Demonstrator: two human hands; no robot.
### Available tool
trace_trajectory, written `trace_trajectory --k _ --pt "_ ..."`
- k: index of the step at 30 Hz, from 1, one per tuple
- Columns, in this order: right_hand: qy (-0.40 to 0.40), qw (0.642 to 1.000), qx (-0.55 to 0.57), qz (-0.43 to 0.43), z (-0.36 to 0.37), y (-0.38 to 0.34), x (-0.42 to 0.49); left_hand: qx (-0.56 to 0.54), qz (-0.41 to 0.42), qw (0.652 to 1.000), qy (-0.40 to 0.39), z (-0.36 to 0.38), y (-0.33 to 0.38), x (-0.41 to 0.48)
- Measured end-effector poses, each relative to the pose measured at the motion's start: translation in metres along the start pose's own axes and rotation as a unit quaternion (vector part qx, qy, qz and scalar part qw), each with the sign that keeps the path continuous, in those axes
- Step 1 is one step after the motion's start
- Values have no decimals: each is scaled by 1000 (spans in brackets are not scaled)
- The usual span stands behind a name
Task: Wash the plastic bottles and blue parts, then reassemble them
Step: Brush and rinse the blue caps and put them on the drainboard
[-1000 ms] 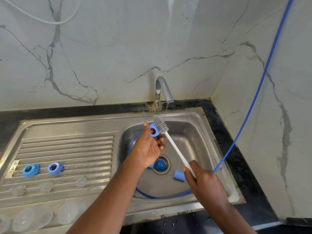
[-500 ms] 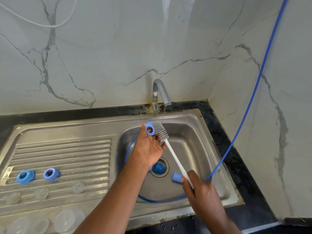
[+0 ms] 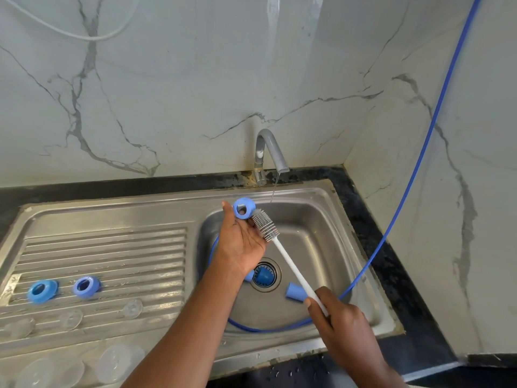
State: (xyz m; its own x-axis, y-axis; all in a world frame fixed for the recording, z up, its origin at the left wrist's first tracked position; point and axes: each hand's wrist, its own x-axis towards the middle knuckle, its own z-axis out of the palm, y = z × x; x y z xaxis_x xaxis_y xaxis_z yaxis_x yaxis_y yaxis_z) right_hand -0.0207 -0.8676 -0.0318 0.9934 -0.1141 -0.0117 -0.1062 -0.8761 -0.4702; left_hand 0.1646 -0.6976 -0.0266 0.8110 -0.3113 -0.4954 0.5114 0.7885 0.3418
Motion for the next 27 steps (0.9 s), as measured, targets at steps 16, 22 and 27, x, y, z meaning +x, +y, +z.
trace_trajectory --k 16,22,27 --pt "-8 999 -16 28 -1 -1 -15 239 -50 969 -24 -11 2 -8" --pt "-10 999 -4 30 -7 6 -15 244 -68 965 -74 -17 6 -3" --pt "-39 996 -75 16 -21 16 -3 328 -31 943 -56 -12 7 4"
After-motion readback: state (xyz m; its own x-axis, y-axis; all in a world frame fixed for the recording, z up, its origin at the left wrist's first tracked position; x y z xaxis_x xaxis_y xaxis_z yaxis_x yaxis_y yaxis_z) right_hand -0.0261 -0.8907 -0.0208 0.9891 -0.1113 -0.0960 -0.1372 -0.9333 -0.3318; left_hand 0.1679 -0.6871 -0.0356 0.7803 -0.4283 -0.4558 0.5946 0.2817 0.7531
